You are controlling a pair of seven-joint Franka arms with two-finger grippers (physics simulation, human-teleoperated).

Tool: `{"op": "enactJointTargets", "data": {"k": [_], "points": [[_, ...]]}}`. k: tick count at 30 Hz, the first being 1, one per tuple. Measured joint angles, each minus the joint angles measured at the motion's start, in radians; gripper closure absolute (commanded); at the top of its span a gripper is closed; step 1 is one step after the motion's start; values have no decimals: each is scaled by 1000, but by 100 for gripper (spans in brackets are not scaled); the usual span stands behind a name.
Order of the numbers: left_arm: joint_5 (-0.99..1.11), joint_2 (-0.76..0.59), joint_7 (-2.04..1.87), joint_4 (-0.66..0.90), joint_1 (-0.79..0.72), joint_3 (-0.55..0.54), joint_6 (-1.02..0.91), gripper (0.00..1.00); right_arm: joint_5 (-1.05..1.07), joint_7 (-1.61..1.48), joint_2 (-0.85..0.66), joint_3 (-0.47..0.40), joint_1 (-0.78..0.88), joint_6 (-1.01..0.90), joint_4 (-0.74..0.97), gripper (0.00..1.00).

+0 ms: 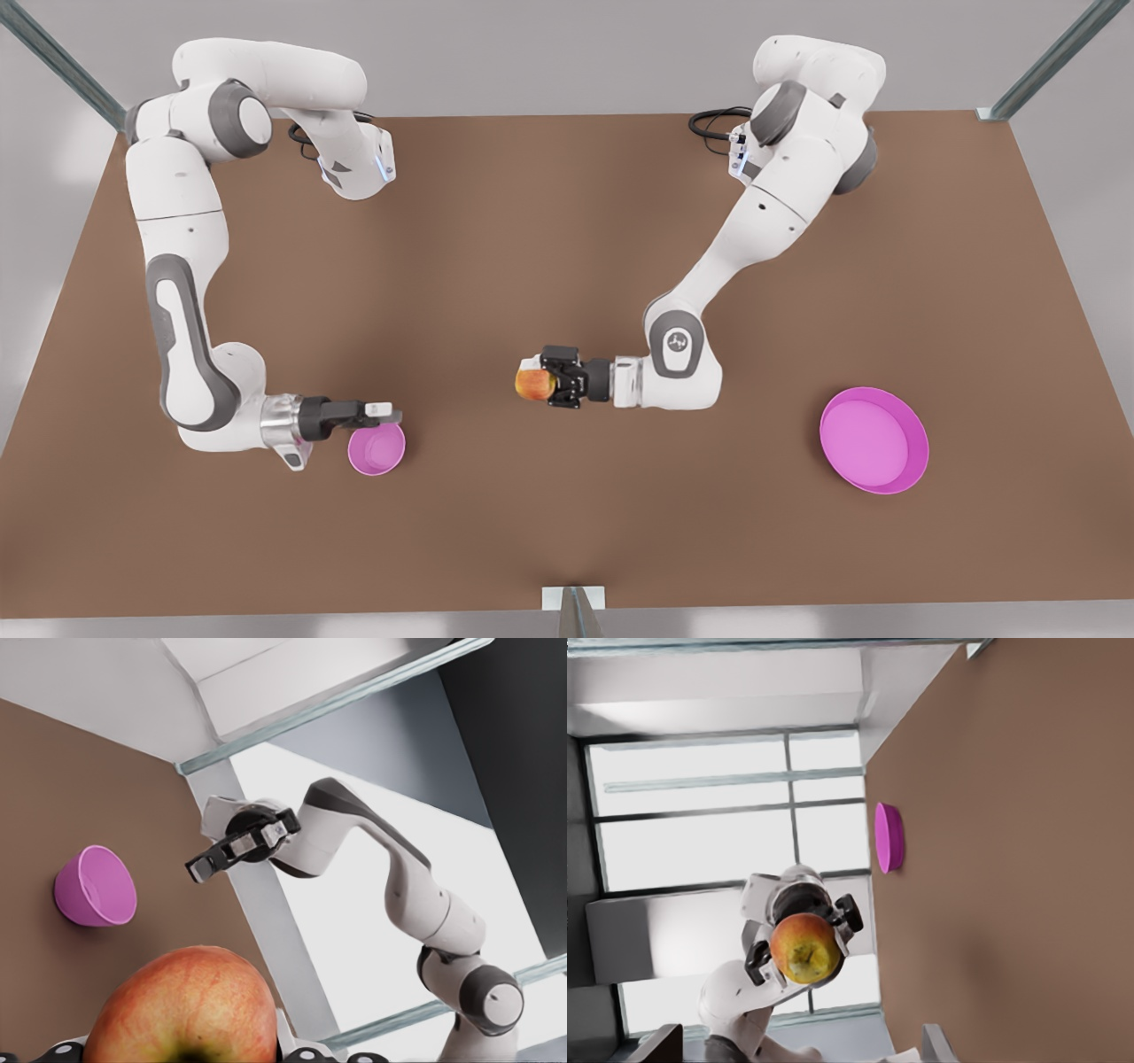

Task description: Use the left arm to pick up the apple from the plate, transfer it to the gripper of the right arm, and then use the right arm to place it into the bowl

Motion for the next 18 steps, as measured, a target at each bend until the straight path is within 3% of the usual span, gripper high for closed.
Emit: {"op": "enactJointTargets", "data": {"k": [18], "points": [[-50, 95, 454, 82, -47, -15, 46, 35, 144, -460, 1, 34, 155, 151, -191, 0]]}}
